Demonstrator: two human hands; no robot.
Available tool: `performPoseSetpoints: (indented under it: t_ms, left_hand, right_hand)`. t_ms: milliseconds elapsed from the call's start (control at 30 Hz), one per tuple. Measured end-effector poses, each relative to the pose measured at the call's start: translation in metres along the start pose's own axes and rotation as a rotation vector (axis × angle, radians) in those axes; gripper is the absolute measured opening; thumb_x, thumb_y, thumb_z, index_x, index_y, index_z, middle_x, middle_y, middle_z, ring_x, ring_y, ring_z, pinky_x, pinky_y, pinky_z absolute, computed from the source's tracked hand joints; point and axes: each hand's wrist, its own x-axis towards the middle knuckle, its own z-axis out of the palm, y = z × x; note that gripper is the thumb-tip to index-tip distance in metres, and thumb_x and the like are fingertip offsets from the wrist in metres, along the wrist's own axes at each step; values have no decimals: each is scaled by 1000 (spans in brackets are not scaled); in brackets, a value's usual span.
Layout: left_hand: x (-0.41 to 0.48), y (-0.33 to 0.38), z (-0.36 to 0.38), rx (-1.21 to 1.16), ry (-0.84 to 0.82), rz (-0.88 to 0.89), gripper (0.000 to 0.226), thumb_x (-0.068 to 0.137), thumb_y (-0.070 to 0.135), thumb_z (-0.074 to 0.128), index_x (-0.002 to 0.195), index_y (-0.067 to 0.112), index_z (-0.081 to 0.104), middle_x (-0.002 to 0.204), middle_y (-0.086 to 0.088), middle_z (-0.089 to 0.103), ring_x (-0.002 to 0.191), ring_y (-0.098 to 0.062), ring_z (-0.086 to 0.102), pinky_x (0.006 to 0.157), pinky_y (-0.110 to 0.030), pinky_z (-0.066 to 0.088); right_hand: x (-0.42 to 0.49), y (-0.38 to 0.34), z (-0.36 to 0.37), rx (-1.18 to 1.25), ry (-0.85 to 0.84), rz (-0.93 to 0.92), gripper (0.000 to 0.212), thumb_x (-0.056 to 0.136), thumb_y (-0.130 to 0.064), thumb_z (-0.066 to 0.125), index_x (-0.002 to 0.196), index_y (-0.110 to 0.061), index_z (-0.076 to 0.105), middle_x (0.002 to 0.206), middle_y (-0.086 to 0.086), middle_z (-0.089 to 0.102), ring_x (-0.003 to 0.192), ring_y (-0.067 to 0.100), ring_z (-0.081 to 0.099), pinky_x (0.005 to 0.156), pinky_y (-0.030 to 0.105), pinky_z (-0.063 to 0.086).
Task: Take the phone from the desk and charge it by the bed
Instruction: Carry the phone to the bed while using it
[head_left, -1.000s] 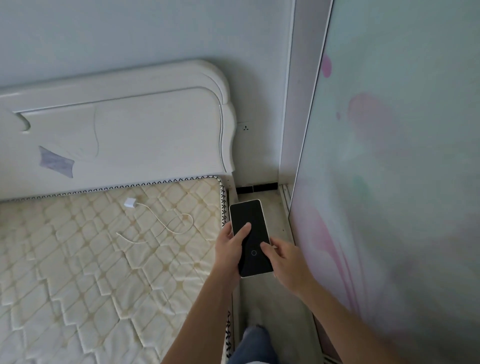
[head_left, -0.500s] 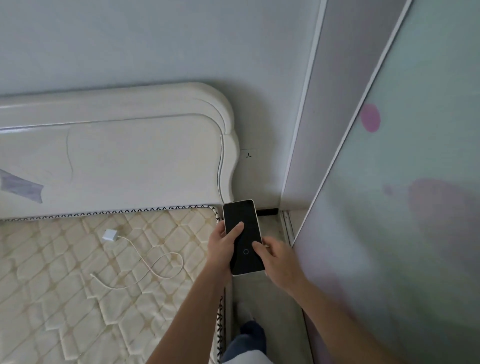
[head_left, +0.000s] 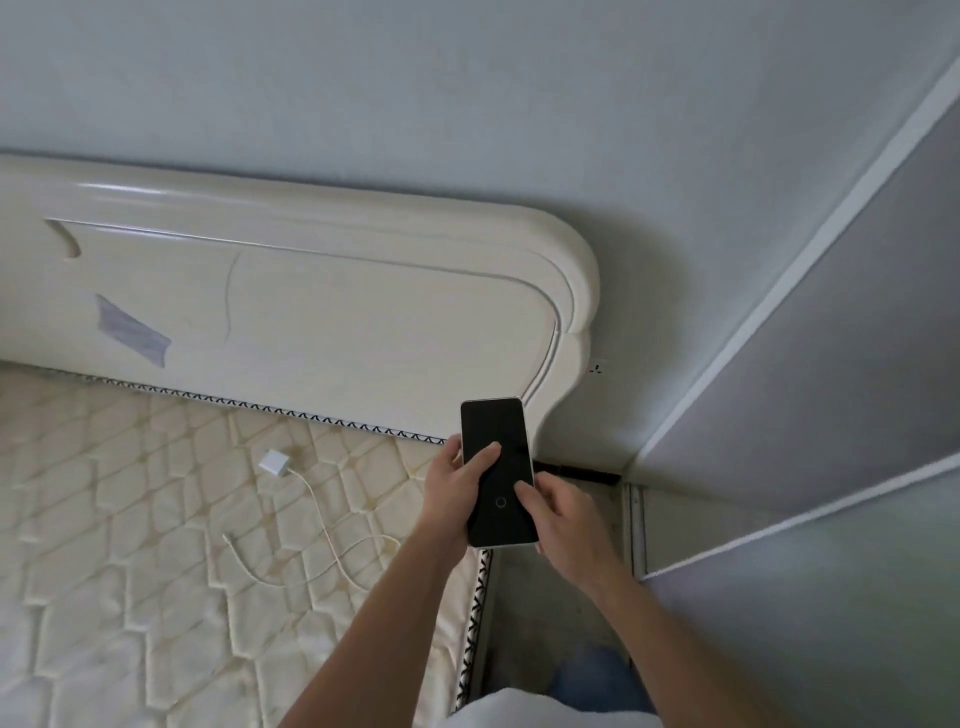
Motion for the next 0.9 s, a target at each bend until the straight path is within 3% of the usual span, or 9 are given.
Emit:
performPoseSetpoints:
  t_ms: [167,400,533,700,900]
  left_hand:
    - [22,13,-29,-98,141,15,20,91,13,69,110,9,65,106,-20,74,90,-35,73,84,-52,60]
    - [26,27,-80,-264,446,28,17,91,11,66,108,9,65,101,-17,75,81,-28,73,72,-42,61]
    - [17,29,-97,-350,633,43,17,91,9,65,108,7,65,104,-21,74,81,-30,72,74,-43,61]
    - [-7,16,-112,-462,825,45,22,90,11,66,112,12,66,108,-19,73,97,-38,72,84,-53,60]
    - [-44,-8,-122,-574,1032,66,20,90,12,67,110,15,66,106,-16,74,90,-33,75,69,-41,61]
  right_hand:
    - [45,-18,23,-65,-166,-38,32,95,-39,52,79,-13,62,58,-2,64,51,13,58,52,29,42]
    - [93,-50,74,-141,-492,-137,35,98,-27,53,68,-8,55,48,-6,56,43,12,49,47,32,38]
    - [111,-65,100,-234,-680,-252,36,99,-26,52,63,-22,52,51,-16,59,46,4,53,46,19,37]
    - [114,-69,130,-299,-910,-338,36,98,-35,51,66,-18,55,57,-3,57,51,7,52,48,23,39]
    - [94,-69,162,-374,-1130,-401,36,98,-36,52,66,-18,56,56,-4,56,49,7,53,46,22,39]
